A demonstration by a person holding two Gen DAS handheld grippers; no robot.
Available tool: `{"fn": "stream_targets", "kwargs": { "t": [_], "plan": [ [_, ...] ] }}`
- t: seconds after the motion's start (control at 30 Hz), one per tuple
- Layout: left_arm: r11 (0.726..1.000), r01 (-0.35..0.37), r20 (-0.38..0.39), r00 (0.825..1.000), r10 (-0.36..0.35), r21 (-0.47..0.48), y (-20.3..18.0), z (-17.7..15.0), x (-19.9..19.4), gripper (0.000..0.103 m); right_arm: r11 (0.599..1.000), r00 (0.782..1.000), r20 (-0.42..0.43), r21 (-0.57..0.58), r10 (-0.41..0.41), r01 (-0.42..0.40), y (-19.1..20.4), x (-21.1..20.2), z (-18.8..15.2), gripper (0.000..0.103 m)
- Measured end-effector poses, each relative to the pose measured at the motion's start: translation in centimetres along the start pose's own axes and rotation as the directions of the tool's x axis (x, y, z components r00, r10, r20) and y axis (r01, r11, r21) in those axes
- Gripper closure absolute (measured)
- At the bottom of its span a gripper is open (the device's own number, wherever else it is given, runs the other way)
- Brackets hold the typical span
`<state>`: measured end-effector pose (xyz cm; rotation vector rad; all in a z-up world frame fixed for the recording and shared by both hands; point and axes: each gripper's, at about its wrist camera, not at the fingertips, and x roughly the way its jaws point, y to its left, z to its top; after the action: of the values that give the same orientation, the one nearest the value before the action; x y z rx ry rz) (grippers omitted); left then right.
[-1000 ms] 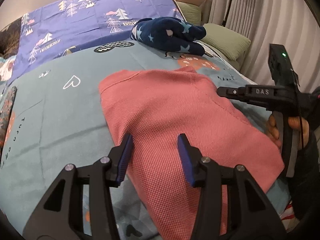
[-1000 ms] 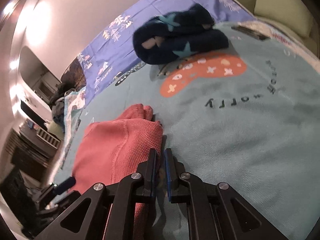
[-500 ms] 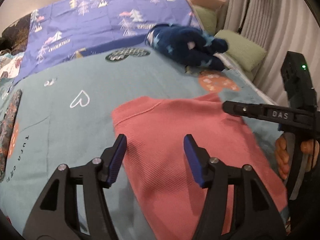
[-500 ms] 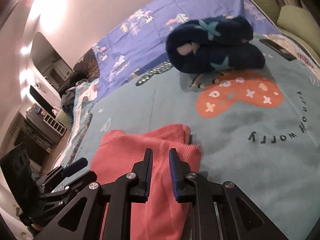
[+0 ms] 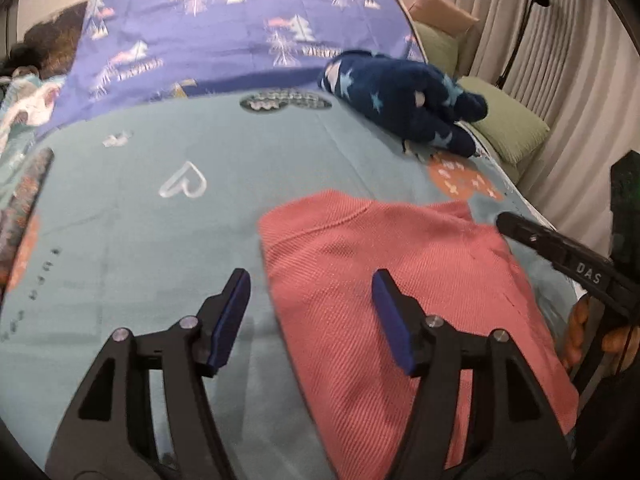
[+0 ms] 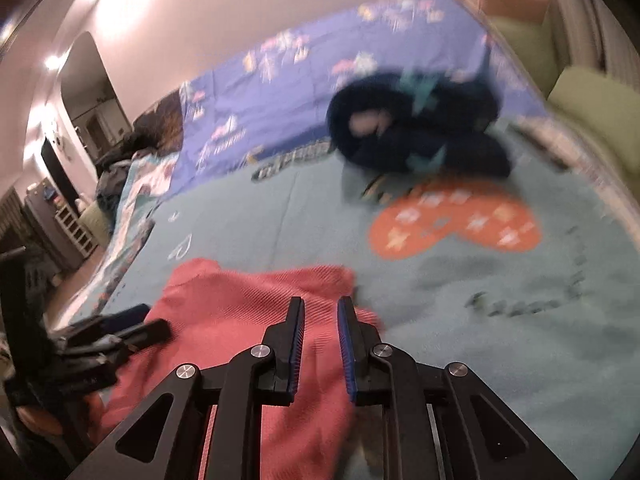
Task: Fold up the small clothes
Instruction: 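Slide both open grippers under the sides of the folded sweater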
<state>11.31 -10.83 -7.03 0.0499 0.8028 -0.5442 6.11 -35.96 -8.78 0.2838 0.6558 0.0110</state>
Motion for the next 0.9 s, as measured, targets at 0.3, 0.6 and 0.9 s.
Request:
{"fn": "stream_targets", "kwargs": {
  "t": [0.3, 0.6, 0.9],
  "plan": [
    [0.993, 0.120, -0.074, 0.990, -0.120, -0.012, 1.3, -2.8, -2.7, 0.027, 0.983, 0.977, -0.149, 0.124, 0.151, -0.133, -2.7, -3.7, -2.7, 0.050],
    [0.975, 0.208, -0.124, 0.968, -0.216, -0.073, 0.6, -4.3, -2.4, 0.025, 0.952, 0.930, -0.265, 0.239, 0.253, -0.191, -3.2, -3.3, -5.6, 0.046],
    [0.967, 0.235, -0.126, 0.961, -0.246, -0.095, 0.2, -4.6, -0.9, 0.016, 0.941, 0.904, -0.283, 0.209, 0.319, -0.266, -2.1, -1.8, -5.2, 0.025]
  ]
}}
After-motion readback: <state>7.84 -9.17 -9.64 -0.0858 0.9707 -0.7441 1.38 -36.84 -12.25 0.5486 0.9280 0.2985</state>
